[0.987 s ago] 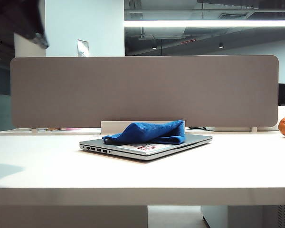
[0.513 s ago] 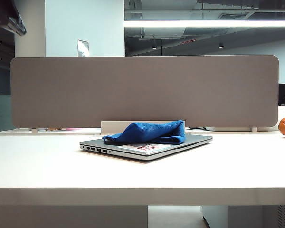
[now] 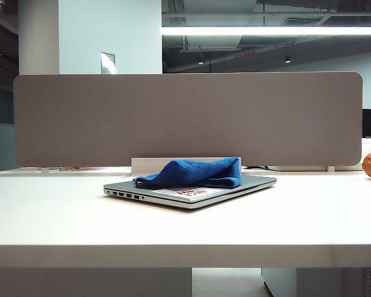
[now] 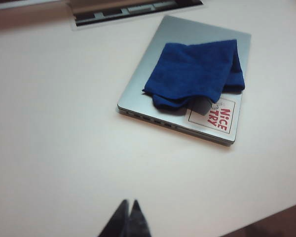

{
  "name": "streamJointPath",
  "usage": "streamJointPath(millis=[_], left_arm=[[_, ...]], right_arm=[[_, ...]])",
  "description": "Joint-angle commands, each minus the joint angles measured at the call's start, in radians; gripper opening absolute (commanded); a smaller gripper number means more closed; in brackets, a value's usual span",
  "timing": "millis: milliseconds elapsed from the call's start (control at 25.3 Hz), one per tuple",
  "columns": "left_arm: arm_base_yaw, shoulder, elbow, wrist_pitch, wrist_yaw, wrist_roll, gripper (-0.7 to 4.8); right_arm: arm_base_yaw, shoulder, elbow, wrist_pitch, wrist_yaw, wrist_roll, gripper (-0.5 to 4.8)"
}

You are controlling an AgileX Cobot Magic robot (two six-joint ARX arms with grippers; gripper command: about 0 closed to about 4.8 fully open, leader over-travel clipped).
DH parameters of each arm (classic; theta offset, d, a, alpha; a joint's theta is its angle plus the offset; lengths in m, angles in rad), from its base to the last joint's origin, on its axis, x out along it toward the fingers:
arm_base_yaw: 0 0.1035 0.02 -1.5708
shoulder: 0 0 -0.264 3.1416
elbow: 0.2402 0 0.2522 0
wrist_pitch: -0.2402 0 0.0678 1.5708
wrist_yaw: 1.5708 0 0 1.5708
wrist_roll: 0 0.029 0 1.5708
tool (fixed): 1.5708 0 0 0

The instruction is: Pick up the blue rag and put it over the laptop.

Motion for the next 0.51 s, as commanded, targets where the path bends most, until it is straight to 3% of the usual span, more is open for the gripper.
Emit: streamJointPath(millis=[39, 237, 513], left_arm=[[0.000, -0.049, -0.027, 0.013, -0.049, 0.004, -0.06], [0.000, -0.201, -0.163, 0.053, -0.105, 0.000, -0.06], [0.000, -0.348, -0.304, 0.099, -0.106, 0.000, -0.06]], right_arm=[[-0.001, -0.002, -0.003, 0.004, 0.005, -0.003, 0.00], [-0.001, -0.002, -0.003, 0.004, 0.005, -0.003, -0.01], [-0.001, -0.002, -0.003, -0.002, 0.005, -0.003, -0.01]])
